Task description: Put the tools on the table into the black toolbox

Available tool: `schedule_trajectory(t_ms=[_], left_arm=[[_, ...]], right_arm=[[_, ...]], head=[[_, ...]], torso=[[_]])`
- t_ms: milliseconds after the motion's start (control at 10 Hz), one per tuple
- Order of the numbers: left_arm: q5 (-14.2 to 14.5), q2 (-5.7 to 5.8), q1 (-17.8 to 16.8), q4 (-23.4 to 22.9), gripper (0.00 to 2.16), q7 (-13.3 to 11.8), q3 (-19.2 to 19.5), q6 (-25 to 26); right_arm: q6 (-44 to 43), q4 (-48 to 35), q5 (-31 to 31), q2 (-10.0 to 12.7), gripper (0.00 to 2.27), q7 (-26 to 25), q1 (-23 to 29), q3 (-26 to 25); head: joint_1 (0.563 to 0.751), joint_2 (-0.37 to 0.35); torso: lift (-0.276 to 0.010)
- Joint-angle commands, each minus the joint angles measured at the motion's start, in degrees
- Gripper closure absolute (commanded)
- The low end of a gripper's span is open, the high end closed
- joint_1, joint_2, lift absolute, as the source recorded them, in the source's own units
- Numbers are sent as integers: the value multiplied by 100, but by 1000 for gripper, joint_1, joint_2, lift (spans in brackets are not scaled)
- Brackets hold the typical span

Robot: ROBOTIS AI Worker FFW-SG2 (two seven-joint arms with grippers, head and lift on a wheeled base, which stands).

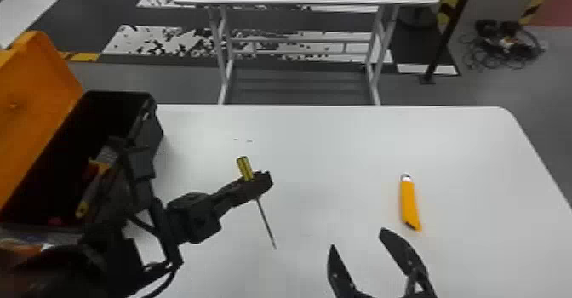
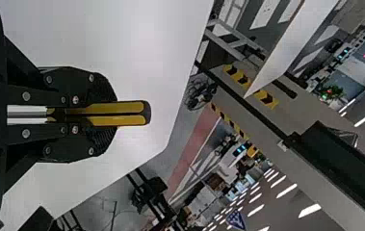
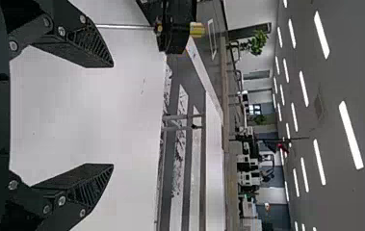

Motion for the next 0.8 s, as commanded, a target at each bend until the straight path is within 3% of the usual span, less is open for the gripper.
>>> schedule_trajectory(t_ms=[0, 200, 400, 700], left_arm=[[24, 23, 19, -152, 2138, 1, 498, 1], [199, 146, -43, -223, 2138, 18, 1157, 18], [375, 182, -219, -214, 2138, 71, 1781, 159], [472, 313, -517, 32, 2138, 220, 2590, 229]], right_arm=[[-379, 180, -244, 34, 76, 0, 87, -242], [-608, 373, -402, 52, 80, 0, 122, -418], [-678, 496, -508, 96, 83, 9, 131, -515], [-696, 549, -543, 166, 83, 9, 96, -594]], head=[[695, 39], [695, 84], [695, 138], [695, 235]], torso=[[-75], [-75], [-75], [-75]])
